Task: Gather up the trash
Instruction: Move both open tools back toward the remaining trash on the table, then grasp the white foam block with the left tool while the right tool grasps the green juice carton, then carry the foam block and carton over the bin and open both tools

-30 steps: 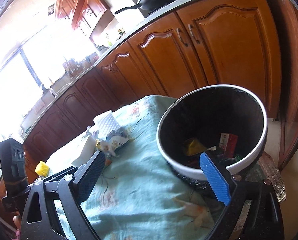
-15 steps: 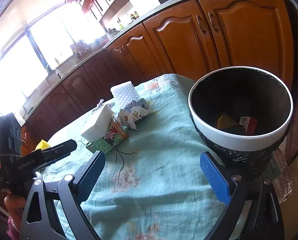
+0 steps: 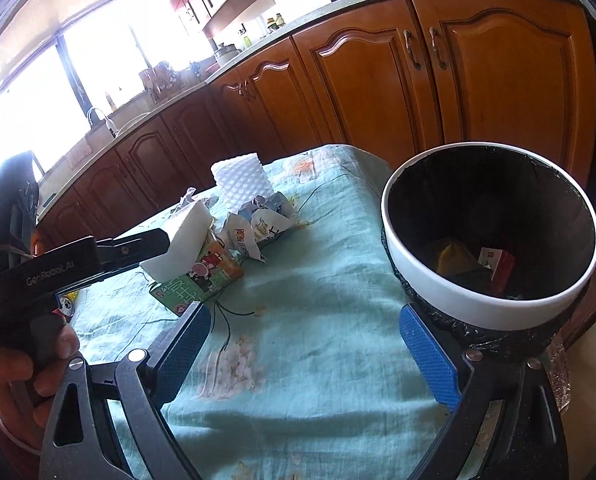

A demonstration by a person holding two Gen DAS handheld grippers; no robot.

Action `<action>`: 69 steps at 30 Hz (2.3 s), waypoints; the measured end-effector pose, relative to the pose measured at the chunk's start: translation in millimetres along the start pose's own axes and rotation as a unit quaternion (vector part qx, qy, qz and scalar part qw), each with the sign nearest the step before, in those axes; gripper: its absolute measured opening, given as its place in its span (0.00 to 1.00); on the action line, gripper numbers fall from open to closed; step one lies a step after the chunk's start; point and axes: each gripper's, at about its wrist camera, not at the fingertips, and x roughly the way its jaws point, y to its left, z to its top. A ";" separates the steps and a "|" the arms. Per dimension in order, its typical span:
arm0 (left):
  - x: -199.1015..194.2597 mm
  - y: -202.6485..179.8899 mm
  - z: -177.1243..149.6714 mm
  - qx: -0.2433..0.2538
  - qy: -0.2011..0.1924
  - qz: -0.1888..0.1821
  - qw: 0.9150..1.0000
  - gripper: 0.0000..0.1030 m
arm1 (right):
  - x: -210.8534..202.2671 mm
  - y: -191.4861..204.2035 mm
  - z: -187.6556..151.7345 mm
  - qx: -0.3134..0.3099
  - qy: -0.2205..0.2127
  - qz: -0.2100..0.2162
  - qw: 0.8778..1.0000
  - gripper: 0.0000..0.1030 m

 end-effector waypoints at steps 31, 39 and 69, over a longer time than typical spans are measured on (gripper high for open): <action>-47.5 133.3 -44.7 -0.091 -0.043 0.036 0.994 0.48 | 96.0 127.6 6.2 0.017 0.070 0.006 0.997 0.72; -49.9 127.0 -51.2 -0.089 -0.041 0.019 0.995 0.48 | 91.5 102.2 7.9 0.038 0.077 0.023 0.996 0.45; -31.0 53.4 -55.9 -0.033 -0.011 -0.033 0.999 0.48 | 44.7 29.3 11.2 0.032 0.064 -0.015 0.997 0.33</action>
